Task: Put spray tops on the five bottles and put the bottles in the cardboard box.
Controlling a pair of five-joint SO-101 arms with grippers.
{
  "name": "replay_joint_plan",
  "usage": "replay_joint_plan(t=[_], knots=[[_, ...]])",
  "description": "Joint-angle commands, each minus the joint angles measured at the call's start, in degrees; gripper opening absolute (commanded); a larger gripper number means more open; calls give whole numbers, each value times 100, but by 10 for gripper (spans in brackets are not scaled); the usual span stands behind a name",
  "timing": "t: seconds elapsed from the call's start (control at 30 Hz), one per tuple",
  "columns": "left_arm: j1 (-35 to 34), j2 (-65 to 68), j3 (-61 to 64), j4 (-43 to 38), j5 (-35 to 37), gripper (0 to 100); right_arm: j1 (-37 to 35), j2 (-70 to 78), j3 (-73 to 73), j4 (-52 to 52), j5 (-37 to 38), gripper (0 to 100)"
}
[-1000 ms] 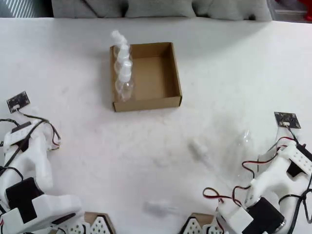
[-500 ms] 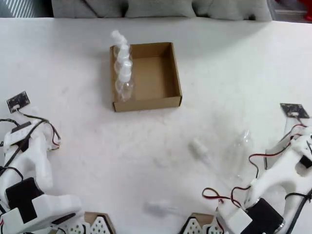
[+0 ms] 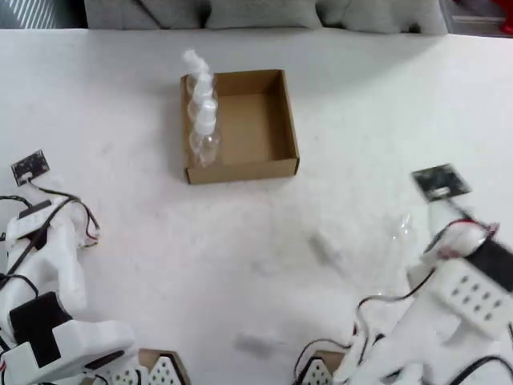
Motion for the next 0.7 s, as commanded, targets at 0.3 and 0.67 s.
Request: replay_joint_plan(t=[0.3,0.67], knots=[[-13,40,-114,-44,-79,22,-4110,-2448,1662,163,1451,184],[-13,40,-123,-44,-79,22,-7846,-57,1749,119,1749,184]])
